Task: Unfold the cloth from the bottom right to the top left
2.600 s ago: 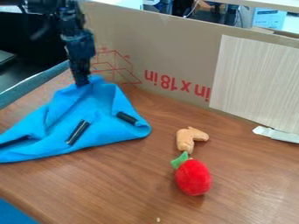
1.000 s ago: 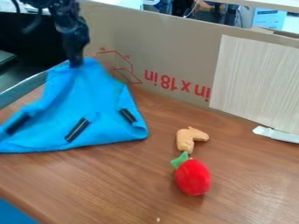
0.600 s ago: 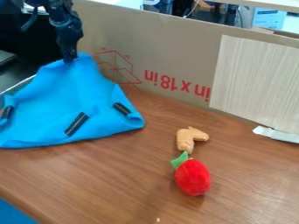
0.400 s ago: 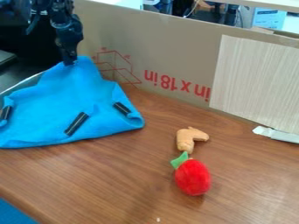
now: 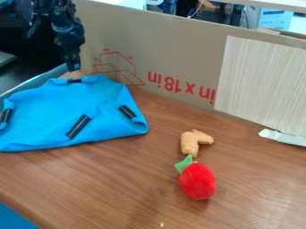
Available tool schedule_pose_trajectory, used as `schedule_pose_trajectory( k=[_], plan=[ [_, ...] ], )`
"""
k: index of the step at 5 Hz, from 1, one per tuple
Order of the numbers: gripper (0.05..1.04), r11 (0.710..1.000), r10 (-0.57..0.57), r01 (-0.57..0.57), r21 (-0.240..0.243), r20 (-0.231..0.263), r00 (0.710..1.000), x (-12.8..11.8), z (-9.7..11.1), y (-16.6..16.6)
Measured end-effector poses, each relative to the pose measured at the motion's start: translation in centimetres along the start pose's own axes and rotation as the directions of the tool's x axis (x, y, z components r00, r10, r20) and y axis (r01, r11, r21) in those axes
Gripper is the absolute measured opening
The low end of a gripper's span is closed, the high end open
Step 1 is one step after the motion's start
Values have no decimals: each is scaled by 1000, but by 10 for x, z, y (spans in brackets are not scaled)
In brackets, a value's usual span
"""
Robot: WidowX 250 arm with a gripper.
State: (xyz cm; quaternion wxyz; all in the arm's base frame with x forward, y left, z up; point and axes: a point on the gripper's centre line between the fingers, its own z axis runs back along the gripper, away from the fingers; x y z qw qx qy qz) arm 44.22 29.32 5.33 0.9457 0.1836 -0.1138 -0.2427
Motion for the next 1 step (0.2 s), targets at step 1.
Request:
schedule_pose_trajectory(
  k=[1],
  plan=[
    [984,998,13,-13,-53,-1,1000,-4,-10,-16]
  ],
)
